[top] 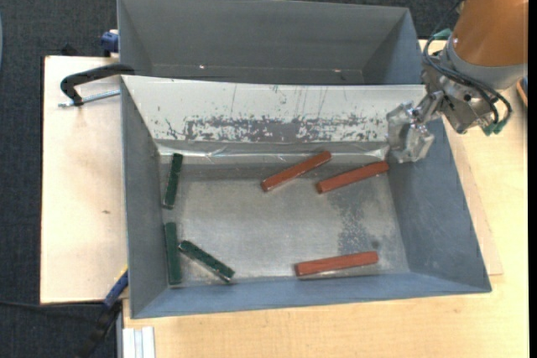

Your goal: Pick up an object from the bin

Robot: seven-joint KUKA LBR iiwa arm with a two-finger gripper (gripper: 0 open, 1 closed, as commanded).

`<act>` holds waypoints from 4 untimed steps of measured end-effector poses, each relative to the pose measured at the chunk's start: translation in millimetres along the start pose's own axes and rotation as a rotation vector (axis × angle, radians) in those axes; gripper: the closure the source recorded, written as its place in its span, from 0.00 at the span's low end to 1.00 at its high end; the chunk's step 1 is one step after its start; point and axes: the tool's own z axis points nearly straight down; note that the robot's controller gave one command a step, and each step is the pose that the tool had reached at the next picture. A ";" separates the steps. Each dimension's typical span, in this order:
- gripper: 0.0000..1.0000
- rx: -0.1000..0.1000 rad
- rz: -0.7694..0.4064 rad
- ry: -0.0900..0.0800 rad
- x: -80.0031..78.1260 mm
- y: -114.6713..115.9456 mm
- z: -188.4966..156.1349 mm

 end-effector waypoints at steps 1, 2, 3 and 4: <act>1.00 0.003 0.096 -0.005 3.3 -0.2 22.0; 1.00 -0.001 0.208 0.001 -1.7 4.0 72.4; 1.00 -0.004 0.151 0.010 10.5 23.1 91.5; 0.00 0.002 0.250 -0.004 -7.2 -1.4 -7.4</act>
Offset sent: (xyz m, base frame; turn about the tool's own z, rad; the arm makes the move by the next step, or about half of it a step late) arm 0.0049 0.0083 -0.1024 0.1614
